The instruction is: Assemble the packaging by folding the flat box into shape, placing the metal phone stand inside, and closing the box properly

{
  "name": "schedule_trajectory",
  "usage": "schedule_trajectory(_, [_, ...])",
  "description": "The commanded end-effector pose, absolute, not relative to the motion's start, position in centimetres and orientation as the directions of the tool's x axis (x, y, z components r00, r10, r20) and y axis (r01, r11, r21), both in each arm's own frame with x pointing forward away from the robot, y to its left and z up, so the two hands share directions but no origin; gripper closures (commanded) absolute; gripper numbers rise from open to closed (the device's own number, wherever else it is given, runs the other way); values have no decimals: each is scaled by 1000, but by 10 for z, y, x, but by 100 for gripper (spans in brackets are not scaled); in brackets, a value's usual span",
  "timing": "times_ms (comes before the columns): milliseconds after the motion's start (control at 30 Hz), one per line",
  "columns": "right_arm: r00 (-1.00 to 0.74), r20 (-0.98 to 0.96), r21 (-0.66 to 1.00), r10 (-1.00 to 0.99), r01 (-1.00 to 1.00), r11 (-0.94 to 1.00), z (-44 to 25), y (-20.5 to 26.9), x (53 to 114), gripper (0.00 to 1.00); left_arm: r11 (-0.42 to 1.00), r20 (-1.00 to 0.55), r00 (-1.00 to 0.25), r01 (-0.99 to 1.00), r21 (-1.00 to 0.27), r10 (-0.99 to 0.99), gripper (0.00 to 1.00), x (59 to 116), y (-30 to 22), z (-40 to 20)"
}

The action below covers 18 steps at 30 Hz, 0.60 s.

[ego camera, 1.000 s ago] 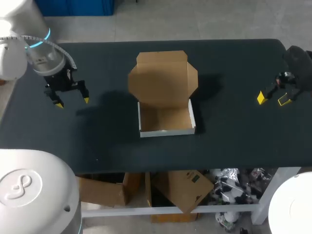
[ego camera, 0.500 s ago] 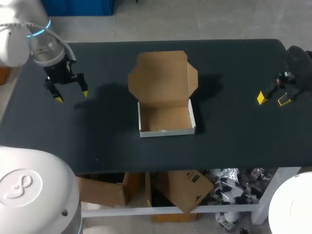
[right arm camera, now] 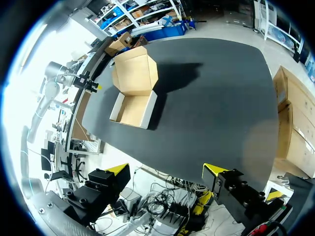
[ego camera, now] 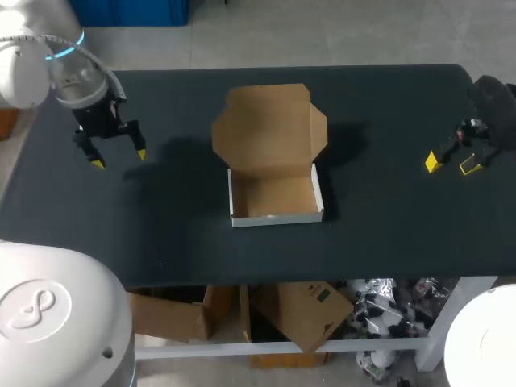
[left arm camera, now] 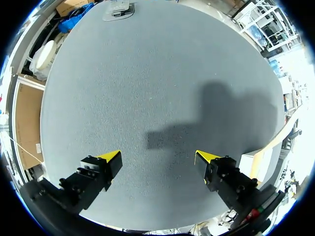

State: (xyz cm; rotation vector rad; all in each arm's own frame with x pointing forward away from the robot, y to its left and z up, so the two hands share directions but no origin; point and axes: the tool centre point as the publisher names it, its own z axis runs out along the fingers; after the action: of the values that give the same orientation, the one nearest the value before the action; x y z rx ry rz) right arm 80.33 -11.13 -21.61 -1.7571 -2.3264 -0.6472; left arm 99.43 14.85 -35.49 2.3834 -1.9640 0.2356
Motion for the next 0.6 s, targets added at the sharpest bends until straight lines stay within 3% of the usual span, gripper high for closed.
schedule_trajectory(33, [-299,374,242,878,945,219,-214,-112,803,0,-195,144,185,-979,-62,-972,0,994,148,-355])
schedule_trajectory(600, [-299,374,242,878,945,219,-214,-112,803,0,-179,102,172,-981,-72,-980,0,1027,159,-364])
